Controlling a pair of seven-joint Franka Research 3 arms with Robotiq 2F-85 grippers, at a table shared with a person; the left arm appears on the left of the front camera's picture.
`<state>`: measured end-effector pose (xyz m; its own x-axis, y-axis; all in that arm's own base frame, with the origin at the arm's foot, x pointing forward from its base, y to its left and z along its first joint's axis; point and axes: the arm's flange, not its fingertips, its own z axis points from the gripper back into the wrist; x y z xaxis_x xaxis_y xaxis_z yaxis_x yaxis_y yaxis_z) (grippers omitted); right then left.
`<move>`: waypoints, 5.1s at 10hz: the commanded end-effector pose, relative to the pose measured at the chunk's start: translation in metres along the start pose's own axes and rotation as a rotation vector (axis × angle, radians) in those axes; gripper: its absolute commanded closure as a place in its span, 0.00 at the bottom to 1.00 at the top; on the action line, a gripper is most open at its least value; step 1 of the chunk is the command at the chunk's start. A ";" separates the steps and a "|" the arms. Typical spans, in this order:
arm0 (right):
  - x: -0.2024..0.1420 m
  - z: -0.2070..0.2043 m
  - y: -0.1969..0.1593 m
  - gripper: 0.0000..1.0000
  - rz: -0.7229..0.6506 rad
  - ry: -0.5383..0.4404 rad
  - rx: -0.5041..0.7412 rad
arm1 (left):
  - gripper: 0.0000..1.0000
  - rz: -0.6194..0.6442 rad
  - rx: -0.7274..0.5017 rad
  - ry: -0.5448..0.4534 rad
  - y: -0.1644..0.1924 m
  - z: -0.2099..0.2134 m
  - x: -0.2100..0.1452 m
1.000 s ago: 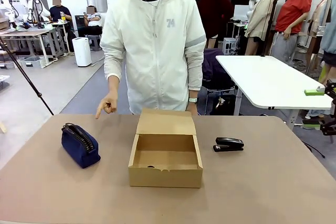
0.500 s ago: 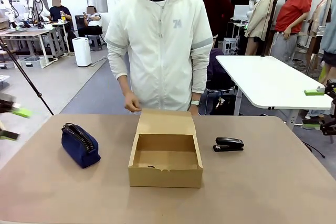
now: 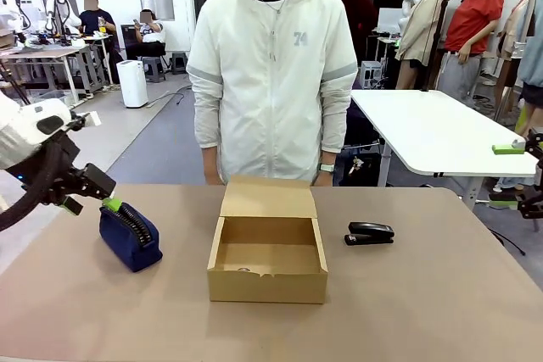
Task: Pack the items into the box.
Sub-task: Pick up the item indicated by the person and place it inside the Mailer Box.
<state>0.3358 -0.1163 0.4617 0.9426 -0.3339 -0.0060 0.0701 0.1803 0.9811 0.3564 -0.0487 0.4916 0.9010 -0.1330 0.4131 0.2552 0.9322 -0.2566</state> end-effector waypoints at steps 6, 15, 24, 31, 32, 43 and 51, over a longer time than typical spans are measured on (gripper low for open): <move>0.001 0.003 0.004 0.00 0.000 0.011 -0.001 | 0.00 0.390 0.304 0.127 0.001 -0.045 0.069; 0.001 0.003 0.004 0.00 0.000 0.011 -0.001 | 0.00 0.529 0.446 0.181 0.027 -0.123 0.124; 0.001 0.003 0.004 0.00 0.000 0.011 -0.001 | 0.00 1.174 0.470 0.220 0.034 -0.138 0.134; 0.001 0.003 0.004 0.00 0.000 0.011 -0.001 | 0.00 1.060 0.406 0.131 0.055 -0.190 0.138; 0.001 0.003 0.004 0.00 0.000 0.011 -0.001 | 0.00 1.077 0.426 0.166 0.061 -0.201 0.134; 0.001 0.003 0.004 0.00 0.000 0.011 -0.001 | 1.00 1.099 0.454 0.247 0.068 -0.206 0.126; 0.001 0.003 0.004 0.00 0.000 0.011 -0.001 | 1.00 1.091 0.496 0.329 0.077 -0.122 0.141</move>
<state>0.3357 -0.1164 0.4617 0.9427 -0.3336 -0.0063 0.0703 0.1800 0.9812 0.5523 -0.0488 0.3864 0.6068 0.7932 -0.0509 -0.7922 0.6088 0.0433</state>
